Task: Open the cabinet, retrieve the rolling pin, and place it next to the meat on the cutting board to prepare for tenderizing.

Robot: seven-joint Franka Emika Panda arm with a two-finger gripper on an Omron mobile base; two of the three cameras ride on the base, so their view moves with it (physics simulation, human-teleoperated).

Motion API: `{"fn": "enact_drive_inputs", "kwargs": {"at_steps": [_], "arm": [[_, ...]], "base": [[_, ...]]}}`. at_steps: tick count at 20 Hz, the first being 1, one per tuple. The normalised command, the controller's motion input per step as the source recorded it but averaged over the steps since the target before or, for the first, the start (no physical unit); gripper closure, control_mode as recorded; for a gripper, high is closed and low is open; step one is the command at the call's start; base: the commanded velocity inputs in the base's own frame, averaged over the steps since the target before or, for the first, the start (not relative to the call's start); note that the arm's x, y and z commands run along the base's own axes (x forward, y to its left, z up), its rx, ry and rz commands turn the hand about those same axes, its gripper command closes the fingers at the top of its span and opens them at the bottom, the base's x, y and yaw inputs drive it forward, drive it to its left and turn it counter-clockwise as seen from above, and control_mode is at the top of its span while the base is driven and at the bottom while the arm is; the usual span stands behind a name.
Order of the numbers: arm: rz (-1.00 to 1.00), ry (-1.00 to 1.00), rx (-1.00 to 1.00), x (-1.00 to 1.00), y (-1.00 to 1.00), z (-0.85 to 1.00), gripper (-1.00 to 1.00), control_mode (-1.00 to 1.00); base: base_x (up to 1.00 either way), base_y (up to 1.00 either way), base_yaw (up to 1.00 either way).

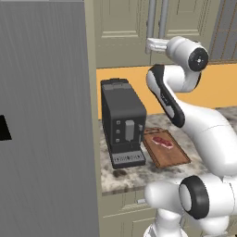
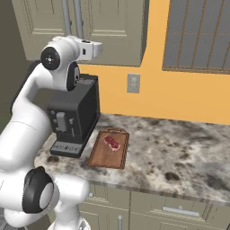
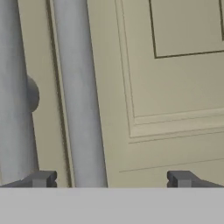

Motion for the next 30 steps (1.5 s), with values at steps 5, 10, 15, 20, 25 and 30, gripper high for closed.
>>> {"fn": "enact_drive_inputs", "kwargs": {"at_steps": [5, 10, 15, 20, 25, 30], "arm": [[0.00, 0.04, -0.02, 0.54, 0.12, 0.00, -1.00, -1.00], [0.00, 0.05, -0.02, 0.54, 0.18, 0.00, 1.00, -1.00], [0.00, 0.01, -0.01, 0.10, 0.17, 0.00, 1.00, -1.00], [0.03, 0.01, -0.07, 0.01, 0.30, -0.05, 1.00, -1.00], [0.04, 0.05, -0.01, 0.08, 0.18, -0.04, 1.00, -1.00], [0.03, 0.01, 0.00, 0.15, 0.04, -0.10, 1.00, -1.00]], "base": [[0.00, 0.00, 0.00], [0.00, 0.00, 0.00], [0.00, 0.00, 0.00], [0.00, 0.00, 0.00], [0.00, 0.00, 0.00], [0.00, 0.00, 0.00]]}}
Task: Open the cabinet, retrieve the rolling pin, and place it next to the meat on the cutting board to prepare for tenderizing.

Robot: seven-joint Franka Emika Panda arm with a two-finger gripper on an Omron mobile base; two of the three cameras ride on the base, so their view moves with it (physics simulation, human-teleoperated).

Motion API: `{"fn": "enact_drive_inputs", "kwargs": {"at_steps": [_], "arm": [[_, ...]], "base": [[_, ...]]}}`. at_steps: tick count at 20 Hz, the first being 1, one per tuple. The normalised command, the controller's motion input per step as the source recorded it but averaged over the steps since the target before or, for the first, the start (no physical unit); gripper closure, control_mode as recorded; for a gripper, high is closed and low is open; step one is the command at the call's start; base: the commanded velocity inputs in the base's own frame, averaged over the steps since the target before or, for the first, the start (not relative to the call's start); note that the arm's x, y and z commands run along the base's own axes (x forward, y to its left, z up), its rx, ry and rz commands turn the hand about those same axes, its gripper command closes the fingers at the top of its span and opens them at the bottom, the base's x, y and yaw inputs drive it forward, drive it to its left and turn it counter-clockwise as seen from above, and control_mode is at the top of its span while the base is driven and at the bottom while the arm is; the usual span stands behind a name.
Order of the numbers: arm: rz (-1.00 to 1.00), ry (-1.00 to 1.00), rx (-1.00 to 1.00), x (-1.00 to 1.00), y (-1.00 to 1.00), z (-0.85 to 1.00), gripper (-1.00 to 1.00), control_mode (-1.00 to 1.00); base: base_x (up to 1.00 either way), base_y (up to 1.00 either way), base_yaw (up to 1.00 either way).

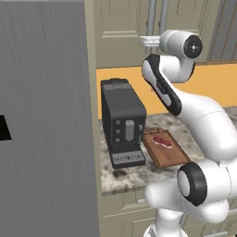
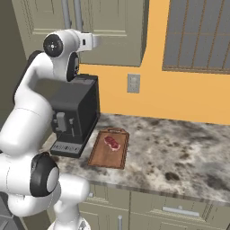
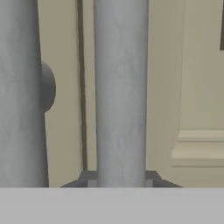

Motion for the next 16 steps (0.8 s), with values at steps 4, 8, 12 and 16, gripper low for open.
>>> {"fn": "enact_drive_inputs", "kwargs": {"at_steps": [4, 8, 12, 16], "arm": [[0.08, 0.11, 0.03, 0.00, 0.00, -0.20, 1.00, -1.00], [0.05, 0.15, 0.04, -0.40, -0.02, -0.08, 1.00, -1.00], [0.00, 0.24, 0.04, -0.78, -0.11, 0.00, 1.00, -1.00], [0.00, 0.08, 0.04, -1.00, -0.44, -0.05, 1.00, -1.00]], "base": [[0.00, 0.00, 0.00], [0.00, 0.00, 0.00], [0.00, 0.00, 0.00], [0.00, 0.00, 0.00]]}}
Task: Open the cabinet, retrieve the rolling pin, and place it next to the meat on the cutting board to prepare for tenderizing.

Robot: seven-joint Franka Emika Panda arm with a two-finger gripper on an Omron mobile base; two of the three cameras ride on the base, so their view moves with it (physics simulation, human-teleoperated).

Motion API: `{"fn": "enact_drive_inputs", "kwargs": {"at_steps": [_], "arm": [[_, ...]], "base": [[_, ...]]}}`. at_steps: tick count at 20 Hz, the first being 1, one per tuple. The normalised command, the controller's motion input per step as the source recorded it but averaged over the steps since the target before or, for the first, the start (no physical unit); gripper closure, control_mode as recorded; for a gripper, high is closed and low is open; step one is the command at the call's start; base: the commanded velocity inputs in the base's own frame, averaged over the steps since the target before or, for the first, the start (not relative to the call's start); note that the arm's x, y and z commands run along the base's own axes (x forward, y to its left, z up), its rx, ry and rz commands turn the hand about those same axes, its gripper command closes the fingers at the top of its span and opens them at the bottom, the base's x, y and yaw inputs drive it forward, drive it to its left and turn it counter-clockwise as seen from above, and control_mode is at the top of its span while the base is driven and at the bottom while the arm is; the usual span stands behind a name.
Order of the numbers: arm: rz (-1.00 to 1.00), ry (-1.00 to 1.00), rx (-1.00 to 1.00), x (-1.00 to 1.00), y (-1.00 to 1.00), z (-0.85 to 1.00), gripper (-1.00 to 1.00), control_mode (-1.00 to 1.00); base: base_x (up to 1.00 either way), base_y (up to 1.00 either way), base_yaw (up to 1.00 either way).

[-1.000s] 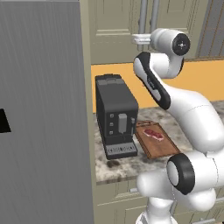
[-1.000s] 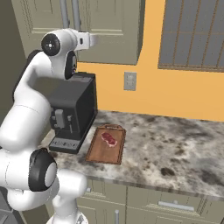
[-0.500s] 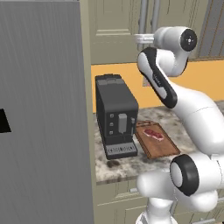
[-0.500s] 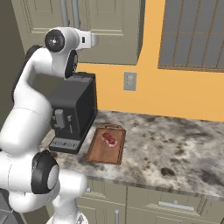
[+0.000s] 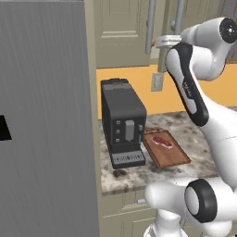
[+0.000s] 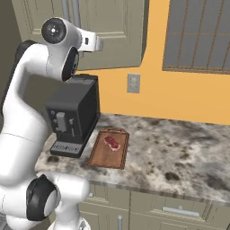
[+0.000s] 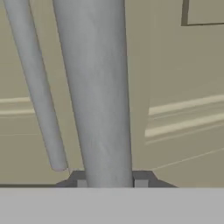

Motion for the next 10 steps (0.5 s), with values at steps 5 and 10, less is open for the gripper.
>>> {"fn": "enact_drive_inputs", "kwargs": {"at_steps": [5, 10], "arm": [[0.00, 0.00, 0.07, -1.00, -0.70, -0.24, 1.00, -1.00], [0.00, -0.03, 0.07, -0.99, -0.68, -0.33, 1.00, -1.00]], "base": [[0.00, 0.00, 0.00], [0.00, 0.00, 0.00]]}}
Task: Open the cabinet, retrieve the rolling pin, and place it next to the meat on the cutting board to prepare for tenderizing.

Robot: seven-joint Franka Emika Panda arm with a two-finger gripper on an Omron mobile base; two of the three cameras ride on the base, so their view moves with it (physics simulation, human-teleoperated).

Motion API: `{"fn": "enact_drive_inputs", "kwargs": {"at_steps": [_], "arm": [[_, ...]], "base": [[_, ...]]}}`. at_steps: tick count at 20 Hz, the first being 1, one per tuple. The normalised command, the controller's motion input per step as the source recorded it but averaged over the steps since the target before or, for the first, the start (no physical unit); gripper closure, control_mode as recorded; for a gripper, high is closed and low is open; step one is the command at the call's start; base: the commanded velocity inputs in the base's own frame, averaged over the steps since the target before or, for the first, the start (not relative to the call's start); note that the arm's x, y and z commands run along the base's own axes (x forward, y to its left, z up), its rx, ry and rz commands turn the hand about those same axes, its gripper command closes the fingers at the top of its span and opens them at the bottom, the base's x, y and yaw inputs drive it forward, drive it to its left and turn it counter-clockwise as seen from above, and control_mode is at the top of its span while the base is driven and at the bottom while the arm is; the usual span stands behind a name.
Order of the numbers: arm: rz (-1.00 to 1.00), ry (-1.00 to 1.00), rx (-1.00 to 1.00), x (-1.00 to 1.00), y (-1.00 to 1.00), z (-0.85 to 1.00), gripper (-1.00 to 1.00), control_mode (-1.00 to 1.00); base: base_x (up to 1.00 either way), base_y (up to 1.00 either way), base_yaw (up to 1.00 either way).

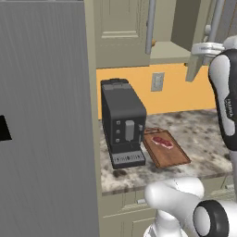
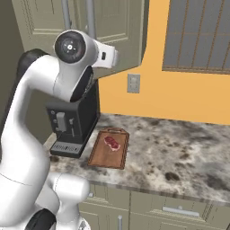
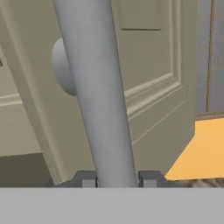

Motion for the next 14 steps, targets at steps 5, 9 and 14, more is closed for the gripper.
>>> {"fn": "enact_drive_inputs", "kwargs": {"at_steps": [5, 9, 14], "arm": [[0.00, -0.03, 0.05, -0.95, -0.63, -0.29, 1.00, -1.00], [0.00, -0.02, 0.00, -0.29, -0.09, -0.09, -1.00, -1.00], [-0.03, -0.09, -0.01, -0.75, 0.06, 0.00, -1.00, -1.00]], "base": [[0.00, 0.00, 0.00], [0.00, 0.00, 0.00], [0.00, 0.00, 0.00]]}}
